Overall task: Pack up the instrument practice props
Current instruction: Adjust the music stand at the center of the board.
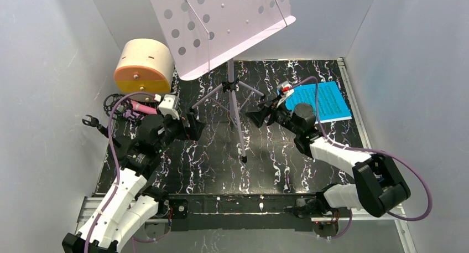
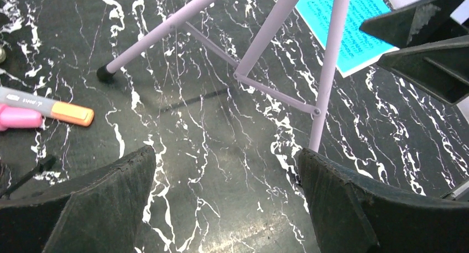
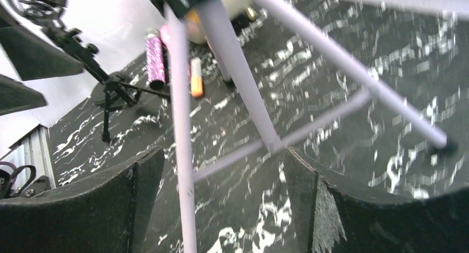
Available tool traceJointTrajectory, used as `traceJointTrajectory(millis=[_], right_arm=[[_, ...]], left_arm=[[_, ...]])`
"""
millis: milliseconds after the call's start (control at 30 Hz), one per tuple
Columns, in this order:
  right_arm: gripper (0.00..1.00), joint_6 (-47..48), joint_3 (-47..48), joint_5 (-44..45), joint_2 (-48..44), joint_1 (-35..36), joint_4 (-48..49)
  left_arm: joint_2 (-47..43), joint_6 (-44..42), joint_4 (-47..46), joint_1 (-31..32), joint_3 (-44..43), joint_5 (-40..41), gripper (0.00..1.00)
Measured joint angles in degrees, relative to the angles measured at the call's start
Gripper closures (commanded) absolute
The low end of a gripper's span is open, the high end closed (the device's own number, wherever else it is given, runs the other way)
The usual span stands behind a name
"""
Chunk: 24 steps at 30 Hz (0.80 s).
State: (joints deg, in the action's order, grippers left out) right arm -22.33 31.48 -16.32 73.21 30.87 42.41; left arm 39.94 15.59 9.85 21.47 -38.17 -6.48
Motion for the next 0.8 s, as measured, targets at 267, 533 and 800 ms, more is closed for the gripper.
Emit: traceJointTrajectory(millis=[267,533,800], right_arm=[[0.15,8.1,11.3,-8.4,7.0,0.0,9.8],[0.22,9.0,23.7,-12.2,16.6,0.0,12.8],[0.32,7.5,30.8,-14.2,25.6,0.5,13.8]], left_arm=[[2.3,-1.1,-3.2,0.0,-1.2,-3.2,0.02],[-2.0,-2.0,-4.3,0.0,0.3,-5.2,0.02],[-2.2,-2.3,-4.7,0.0,0.3,-6.5,0.02]])
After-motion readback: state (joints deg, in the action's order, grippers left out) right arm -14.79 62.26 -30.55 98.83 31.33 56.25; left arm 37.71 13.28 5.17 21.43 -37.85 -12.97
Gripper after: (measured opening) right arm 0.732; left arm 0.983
